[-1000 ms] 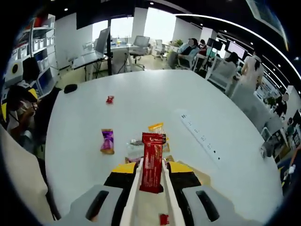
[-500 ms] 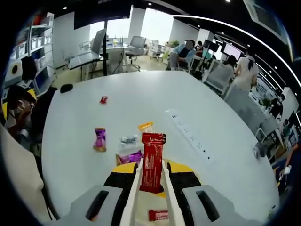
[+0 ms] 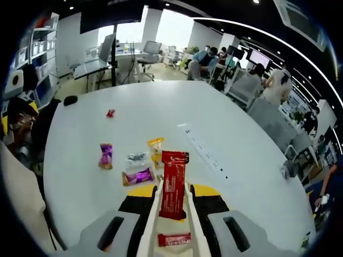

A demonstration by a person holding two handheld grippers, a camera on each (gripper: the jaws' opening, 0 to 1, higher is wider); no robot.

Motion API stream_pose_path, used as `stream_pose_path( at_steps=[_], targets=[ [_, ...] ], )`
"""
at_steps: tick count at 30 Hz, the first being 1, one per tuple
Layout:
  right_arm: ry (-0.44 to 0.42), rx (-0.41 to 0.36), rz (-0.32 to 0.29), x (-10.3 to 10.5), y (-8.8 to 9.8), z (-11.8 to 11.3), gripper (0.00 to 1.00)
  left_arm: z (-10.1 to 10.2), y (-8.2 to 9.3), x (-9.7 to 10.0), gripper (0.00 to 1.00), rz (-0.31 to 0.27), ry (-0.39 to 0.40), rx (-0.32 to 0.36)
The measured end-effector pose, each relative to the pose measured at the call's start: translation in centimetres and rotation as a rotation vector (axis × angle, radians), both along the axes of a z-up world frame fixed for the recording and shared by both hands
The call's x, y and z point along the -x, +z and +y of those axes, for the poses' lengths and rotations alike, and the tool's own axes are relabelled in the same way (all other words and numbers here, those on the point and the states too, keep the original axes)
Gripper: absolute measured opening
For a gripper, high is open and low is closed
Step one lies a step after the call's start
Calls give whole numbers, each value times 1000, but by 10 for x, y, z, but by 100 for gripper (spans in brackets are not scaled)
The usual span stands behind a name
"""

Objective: Place the target food into the container with the food tongs after gripping and lifting it, then release it inside without dropping or visibly crushing the food.

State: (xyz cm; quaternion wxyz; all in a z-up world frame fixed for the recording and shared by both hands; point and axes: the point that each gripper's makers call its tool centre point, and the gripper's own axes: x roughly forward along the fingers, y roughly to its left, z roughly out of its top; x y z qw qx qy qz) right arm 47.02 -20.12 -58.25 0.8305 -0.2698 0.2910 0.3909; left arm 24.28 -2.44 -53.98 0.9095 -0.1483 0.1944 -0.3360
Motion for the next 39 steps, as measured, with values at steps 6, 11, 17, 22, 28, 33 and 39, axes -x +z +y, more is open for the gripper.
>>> stream_pose_path(
  at_steps=[6,11,17,22,28,33,39],
  targets=[
    [-9,3,-8,-4,3,-5,24,-1,1,-1,60,-2,-4,-2],
    [-17,6,-11,-6,4,-10,24,-2,1,-2,60,-2,-8,0],
    [-23,11,-13,-8,5,-16,24,-2,1,-3,60,-2,-8,-1],
    [-26,15,-17,-10,6,-19,24,-2,2,-4,60,-4,-9,-1],
    [-28,21,-22,-12,8,-23,24,-3,2,-4,60,-6,-10,0],
    [-34,21,-25,-14,10,-26,24,-3,2,-4,60,-6,-13,-1],
    [-39,25,-26,-14,10,-30,24,-4,2,-4,60,-5,-15,-1]
  ],
)
